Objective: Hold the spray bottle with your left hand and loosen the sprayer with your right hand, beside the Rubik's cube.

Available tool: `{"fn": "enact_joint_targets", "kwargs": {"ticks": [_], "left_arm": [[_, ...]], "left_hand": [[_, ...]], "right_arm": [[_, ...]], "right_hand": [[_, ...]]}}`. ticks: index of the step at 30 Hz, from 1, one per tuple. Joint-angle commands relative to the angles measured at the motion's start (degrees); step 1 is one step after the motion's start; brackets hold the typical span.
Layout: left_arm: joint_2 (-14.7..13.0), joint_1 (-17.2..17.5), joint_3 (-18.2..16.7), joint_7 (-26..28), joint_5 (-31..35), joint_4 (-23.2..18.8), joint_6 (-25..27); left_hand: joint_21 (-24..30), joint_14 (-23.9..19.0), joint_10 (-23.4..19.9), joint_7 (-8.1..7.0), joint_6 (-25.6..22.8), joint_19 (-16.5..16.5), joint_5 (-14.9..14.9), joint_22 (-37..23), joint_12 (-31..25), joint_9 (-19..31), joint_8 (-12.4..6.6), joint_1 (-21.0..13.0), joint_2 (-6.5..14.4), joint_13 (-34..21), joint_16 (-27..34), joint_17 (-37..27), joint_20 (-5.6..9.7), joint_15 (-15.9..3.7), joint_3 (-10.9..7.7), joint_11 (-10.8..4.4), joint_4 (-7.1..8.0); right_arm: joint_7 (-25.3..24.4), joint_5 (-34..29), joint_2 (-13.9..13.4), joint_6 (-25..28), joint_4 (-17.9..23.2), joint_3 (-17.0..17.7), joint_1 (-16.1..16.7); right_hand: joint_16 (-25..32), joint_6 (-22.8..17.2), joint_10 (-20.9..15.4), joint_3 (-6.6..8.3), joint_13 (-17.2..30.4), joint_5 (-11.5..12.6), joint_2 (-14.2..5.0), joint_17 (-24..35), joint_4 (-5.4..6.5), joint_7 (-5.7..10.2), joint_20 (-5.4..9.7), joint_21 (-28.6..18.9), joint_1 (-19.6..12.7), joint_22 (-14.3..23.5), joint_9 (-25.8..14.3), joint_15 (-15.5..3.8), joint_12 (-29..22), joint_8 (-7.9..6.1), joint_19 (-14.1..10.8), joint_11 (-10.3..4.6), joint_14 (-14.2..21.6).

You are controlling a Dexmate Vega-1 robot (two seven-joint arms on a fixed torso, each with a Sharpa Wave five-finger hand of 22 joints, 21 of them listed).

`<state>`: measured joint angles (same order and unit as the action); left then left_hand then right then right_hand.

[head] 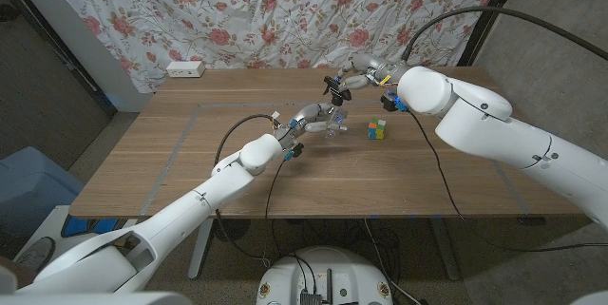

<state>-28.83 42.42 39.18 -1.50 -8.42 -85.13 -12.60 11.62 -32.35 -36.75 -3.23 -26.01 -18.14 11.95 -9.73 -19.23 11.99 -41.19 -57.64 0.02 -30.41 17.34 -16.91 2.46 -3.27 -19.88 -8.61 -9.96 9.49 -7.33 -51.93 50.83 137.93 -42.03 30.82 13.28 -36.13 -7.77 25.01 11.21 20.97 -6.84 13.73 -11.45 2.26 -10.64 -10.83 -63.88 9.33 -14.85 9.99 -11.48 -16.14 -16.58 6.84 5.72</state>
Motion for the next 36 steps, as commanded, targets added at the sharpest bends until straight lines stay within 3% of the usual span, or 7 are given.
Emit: {"fn": "enact_joint_targets", "kwargs": {"ticks": [1,5,12,16,23,28,36], "left_arm": [[0.0,0.2,-0.2,0.3,0.0,-0.2,0.3],[0.1,0.0,-0.2,0.2,0.0,0.1,0.3],[0.3,-0.2,-0.2,0.1,-0.2,0.4,0.2],[0.4,-0.3,-0.1,-0.1,-0.2,0.7,0.0],[0.4,-0.2,-0.1,0.0,-0.3,0.7,0.2],[0.5,-0.2,-0.1,-0.1,-0.5,0.9,0.0],[0.5,-0.2,-0.1,-0.2,-0.6,1.1,-0.1]], "left_hand": [[-0.2,-0.5,-1.0,0.54,-0.5,-0.3,0.1,-0.3,0.3,0.2,-0.22,4.2,5.7,-0.3,-0.2,-0.1,1.39,-6.55,-1.21,-0.67,0.52],[-0.2,-0.5,-1.2,0.61,-0.4,-0.3,0.1,-0.3,0.2,0.2,-0.21,4.4,5.8,-0.4,-0.2,-0.1,1.35,-6.53,-1.22,-0.45,0.58],[-0.2,-0.5,-1.1,0.56,-0.4,-0.3,0.1,-0.3,0.4,0.2,-0.21,4.6,5.9,-0.4,-0.3,-0.1,1.26,-6.33,-1.35,-0.51,0.62],[-0.2,-0.5,-1.1,0.65,-0.5,-0.3,0.1,-0.3,0.4,0.2,-0.24,4.6,6.0,-0.4,-0.3,-0.1,1.23,-6.3,-1.43,-0.56,0.59],[-0.2,-0.7,-1.2,0.63,-0.6,-0.4,0.0,-0.3,0.4,0.2,-0.27,4.7,6.0,-0.5,-0.3,-0.1,1.3,-6.38,-1.42,-0.45,0.55],[-0.2,-0.7,-1.2,0.79,-0.4,-0.4,0.0,-0.3,0.4,0.2,-0.19,4.7,6.0,-0.5,-0.3,-0.1,1.23,-6.38,-1.47,-0.31,0.52],[-0.2,-0.6,-1.2,0.69,-0.3,-0.3,0.1,-0.3,0.5,0.2,-0.14,4.8,6.1,-0.5,-0.4,-0.1,1.19,-6.22,-1.59,-0.39,0.55]], "right_arm": [[0.2,2.9,-0.9,-1.7,-0.6,1.0,-0.1],[1.0,5.0,-1.4,-3.1,-1.1,2.2,0.1],[0.8,6.7,-1.7,-4.4,-1.5,3.0,0.4],[-0.1,7.1,-1.6,-5.3,-1.8,3.4,0.9],[-1.8,7.5,-1.3,-7.0,-1.9,4.2,2.0],[-3.3,7.4,-0.9,-7.0,-1.8,4.5,2.8],[-5.0,7.1,-0.4,-7.2,-2.0,4.5,3.6]], "right_hand": [[0.3,-0.1,-0.4,1.21,0.0,0.6,0.62,0.2,-0.04,0.56,0.56,0.2,-2.7,0.2,-0.6,-0.14,-0.2,-0.44,0.0,-0.66,-0.2],[0.1,1.2,0.3,1.92,0.1,0.9,1.71,0.3,0.05,1.84,1.1,0.3,-5.8,0.2,-1.1,-0.47,0.1,-0.26,0.7,-1.17,-1.1],[-0.1,2.2,1.1,2.27,0.1,0.9,2.48,0.5,0.24,3.37,1.86,0.5,-8.2,0.2,-1.5,-0.82,0.3,-0.15,1.7,-1.73,-2.0],[0.1,0.1,0.9,2.43,0.1,0.8,2.7,0.9,0.52,5.28,2.3,0.3,-10.0,0.3,-2.0,-1.33,0.1,-1.4,2.0,-2.16,-2.2],[0.7,-4.0,-0.4,1.99,0.2,0.6,2.89,1.6,0.95,5.73,2.79,0.1,-11.2,0.3,-2.9,-1.75,-0.4,-3.92,1.7,-2.99,-1.8],[1.2,-4.7,-1.5,1.69,0.2,0.4,2.95,1.9,1.07,5.66,2.83,-0.1,-11.6,0.3,-3.4,-2.32,-0.8,-4.74,1.4,-3.52,-1.1],[2.4,-10.9,-3.8,0.4,0.3,0.0,3.22,3.1,1.44,7.25,2.92,-0.3,-12.1,0.3,-5.2,-3.49,-1.2,-9.09,0.8,-4.95,-0.2]]}}
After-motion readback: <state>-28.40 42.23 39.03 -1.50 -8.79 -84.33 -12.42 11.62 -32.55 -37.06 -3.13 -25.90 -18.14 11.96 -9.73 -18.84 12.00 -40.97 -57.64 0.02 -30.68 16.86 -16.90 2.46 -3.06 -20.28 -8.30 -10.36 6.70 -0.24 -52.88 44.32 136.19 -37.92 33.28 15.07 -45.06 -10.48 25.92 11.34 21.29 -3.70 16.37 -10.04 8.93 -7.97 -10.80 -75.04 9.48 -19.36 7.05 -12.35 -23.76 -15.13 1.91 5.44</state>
